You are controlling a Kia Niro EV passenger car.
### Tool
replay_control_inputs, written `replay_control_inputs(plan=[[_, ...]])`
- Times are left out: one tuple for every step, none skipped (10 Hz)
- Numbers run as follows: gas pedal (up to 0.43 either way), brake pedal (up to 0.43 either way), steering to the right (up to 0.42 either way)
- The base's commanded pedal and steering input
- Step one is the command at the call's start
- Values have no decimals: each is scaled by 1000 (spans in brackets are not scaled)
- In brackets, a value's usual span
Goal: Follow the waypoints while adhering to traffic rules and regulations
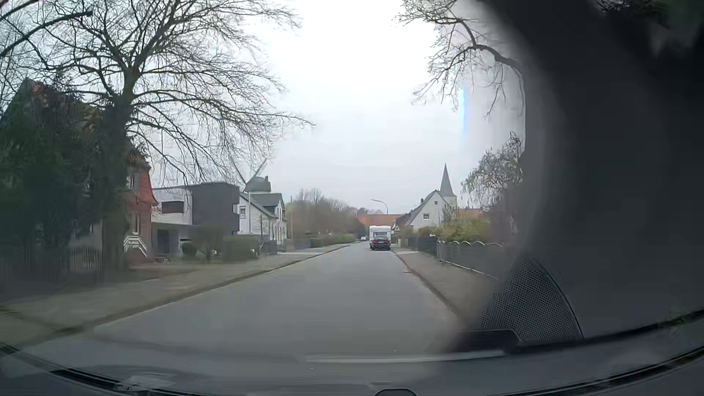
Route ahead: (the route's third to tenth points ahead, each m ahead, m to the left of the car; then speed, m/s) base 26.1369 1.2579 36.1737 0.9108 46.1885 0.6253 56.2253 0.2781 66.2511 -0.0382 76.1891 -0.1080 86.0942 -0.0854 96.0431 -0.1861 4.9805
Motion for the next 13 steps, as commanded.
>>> replay_control_inputs(plan=[[280, 0, -15], [280, 0, -15], [280, 0, -16], [280, 0, -16], [280, 0, -16], [280, 0, -16], [280, 0, -18], [280, 0, -19], [268, 0, -20], [268, 0, -20], [268, 0, -20], [248, 0, -20], [240, 0, -20]])
